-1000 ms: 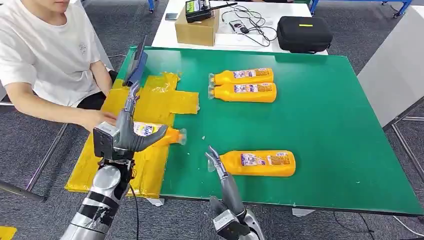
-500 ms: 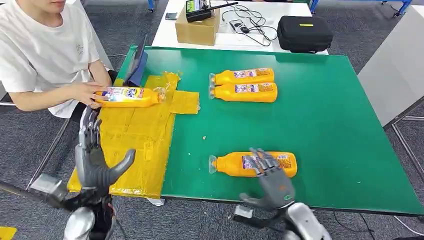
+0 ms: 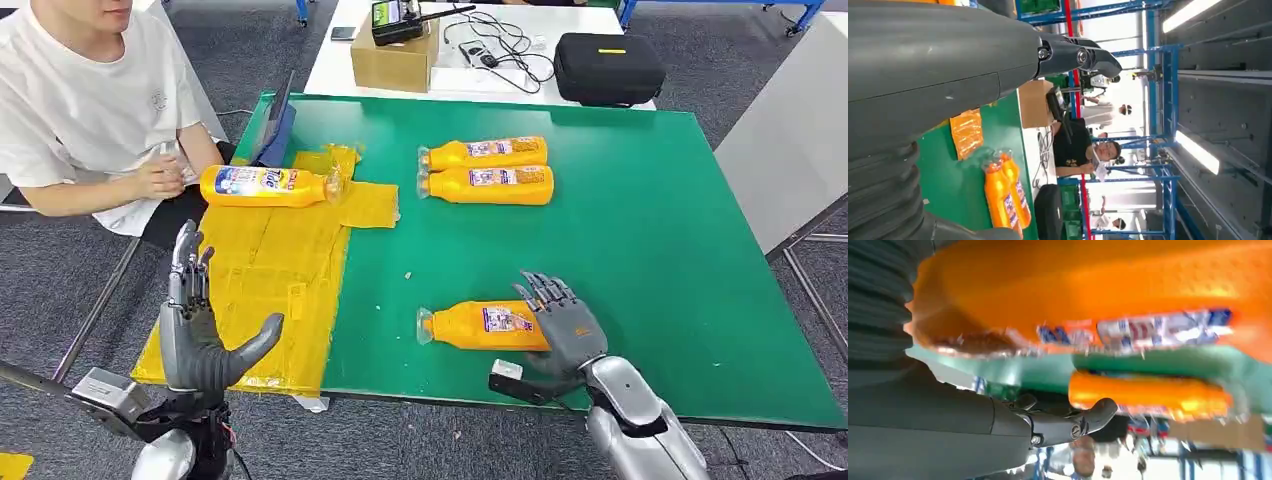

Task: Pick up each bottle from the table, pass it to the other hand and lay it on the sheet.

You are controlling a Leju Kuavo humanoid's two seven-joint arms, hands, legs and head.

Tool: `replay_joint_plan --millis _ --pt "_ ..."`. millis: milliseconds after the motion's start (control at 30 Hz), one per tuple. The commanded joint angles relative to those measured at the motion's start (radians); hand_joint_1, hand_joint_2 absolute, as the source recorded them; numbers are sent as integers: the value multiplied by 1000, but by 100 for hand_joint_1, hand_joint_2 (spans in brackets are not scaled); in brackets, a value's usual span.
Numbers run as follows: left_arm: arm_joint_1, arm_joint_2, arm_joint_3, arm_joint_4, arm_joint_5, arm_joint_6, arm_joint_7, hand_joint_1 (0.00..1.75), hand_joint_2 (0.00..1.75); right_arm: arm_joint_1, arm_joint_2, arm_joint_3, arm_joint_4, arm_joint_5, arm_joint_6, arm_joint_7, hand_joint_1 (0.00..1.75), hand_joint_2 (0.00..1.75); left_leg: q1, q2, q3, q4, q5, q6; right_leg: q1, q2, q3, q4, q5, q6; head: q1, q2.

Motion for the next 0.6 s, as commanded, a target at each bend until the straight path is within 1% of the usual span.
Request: replay_joint_plan --millis 33,67,167,233,267,333,367,400,433,467,533,567,600 --pt "-26 -5 -12 46 -4 2 12 0 175 -186 63 53 313 -36 108 114 0 175 1 5 1 0 0 -1 1 4 0 -1 2 -2 0 0" --pt "-29 -6 -13 49 -5 3 14 0 175 -198 69 57 338 -33 127 126 0 175 1 6 1 0 1 -1 2 4 0 -1 3 -3 0 0" --pt "-29 -6 -13 49 -5 3 14 0 175 -198 69 57 338 -33 127 126 0 175 1 3 2 0 1 -1 1 1 1 -1 2 -2 0 0" --pt "-36 -10 -17 58 -15 9 26 0 175 -246 90 75 438 -23 220 207 0 175 0 2 3 0 1 -1 1 1 2 -1 1 -1 0 0" --pt "-40 -13 -19 63 -18 10 30 0 175 -261 96 82 465 -19 240 228 0 175 1 2 3 -1 1 -1 1 1 2 -2 2 -2 0 0" --pt "-51 -14 -28 81 -28 12 37 0 175 -301 104 106 534 -27 285 238 0 175 1 3 3 -1 1 -1 1 2 2 -2 2 -2 -1 0" --pt "-55 -14 -30 86 -28 12 37 0 175 -311 104 107 547 -40 295 228 0 175 2 4 3 -1 2 -1 2 3 2 -3 4 -2 -1 0" --pt "-59 -10 -35 93 -28 12 37 0 175 -322 103 117 558 -54 303 211 154 175 1 4 6 -1 2 -1 1 3 4 -2 3 -1 -1 0" --pt "-62 -8 -36 95 -28 12 37 0 175 -331 98 125 561 -63 317 195 175 175 2 6 6 -1 3 -1 2 3 4 -3 4 -2 0 0" --pt "-64 -7 -38 97 -28 12 37 0 175 -338 95 132 560 -74 328 174 175 175 1 6 9 -1 2 0 1 3 6 -2 3 -1 0 0" --pt "-71 -2 -43 103 -28 12 37 0 175 -349 94 135 556 -112 343 133 175 175 0 5 10 -1 2 0 1 2 6 -2 4 -3 0 0" --pt "-72 0 -45 106 -28 13 37 0 175 -351 93 140 555 -113 344 131 175 175 1 5 8 0 3 0 1 2 5 -3 6 -3 0 0" --pt "-73 0 -46 106 -28 13 37 0 175 -350 96 138 549 -126 346 110 175 175 0 6 9 0 3 1 1 3 6 -2 6 -2 0 0"
